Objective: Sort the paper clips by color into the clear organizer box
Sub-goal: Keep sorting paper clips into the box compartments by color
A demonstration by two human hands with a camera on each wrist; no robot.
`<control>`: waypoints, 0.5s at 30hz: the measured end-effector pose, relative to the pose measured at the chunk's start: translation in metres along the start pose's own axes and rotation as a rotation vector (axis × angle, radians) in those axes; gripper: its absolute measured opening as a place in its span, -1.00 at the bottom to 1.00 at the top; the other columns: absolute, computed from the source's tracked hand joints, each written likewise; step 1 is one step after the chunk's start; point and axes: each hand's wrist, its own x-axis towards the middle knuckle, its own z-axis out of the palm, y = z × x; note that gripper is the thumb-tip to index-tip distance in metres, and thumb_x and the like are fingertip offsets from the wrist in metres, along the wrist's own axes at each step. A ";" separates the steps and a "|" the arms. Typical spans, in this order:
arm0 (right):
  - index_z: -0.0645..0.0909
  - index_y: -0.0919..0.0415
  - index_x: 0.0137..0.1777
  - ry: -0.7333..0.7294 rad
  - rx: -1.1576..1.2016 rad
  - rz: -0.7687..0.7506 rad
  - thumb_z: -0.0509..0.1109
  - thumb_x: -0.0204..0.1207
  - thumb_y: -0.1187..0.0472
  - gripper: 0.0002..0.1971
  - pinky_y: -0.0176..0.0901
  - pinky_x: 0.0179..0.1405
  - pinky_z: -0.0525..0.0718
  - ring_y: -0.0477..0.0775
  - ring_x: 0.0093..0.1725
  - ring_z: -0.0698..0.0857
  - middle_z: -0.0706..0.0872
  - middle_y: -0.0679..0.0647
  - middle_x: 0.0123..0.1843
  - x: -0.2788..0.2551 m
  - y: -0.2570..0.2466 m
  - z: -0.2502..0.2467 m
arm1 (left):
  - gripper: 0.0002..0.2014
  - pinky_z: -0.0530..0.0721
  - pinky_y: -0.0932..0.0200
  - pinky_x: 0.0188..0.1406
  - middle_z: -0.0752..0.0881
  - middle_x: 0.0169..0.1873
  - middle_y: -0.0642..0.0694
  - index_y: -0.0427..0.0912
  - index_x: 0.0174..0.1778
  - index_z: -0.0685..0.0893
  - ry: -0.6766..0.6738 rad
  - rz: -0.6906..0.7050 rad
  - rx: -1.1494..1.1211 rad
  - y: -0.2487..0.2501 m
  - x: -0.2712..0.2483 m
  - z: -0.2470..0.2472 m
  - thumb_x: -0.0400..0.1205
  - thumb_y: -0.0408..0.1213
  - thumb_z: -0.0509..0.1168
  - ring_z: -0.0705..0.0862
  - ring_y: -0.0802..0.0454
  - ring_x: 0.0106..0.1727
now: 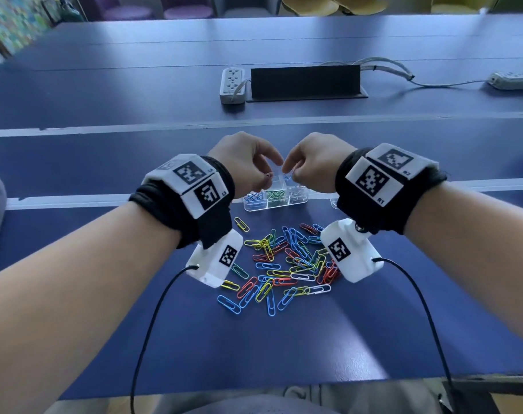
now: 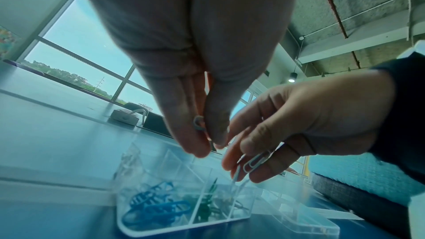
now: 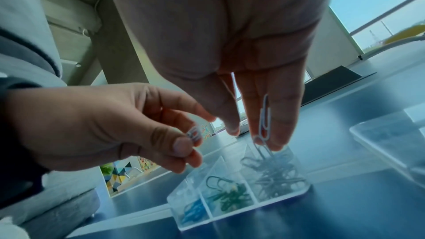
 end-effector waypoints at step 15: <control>0.34 0.41 0.49 -0.137 0.773 0.231 0.15 0.51 0.44 -0.50 0.18 0.25 0.57 0.22 0.09 0.51 0.47 0.27 0.14 0.003 0.020 -0.011 | -0.73 0.58 0.44 -0.26 0.79 -0.23 -0.08 -0.15 -0.04 0.83 0.057 0.063 0.130 0.017 0.020 0.029 0.37 -0.48 0.49 0.66 0.14 -0.25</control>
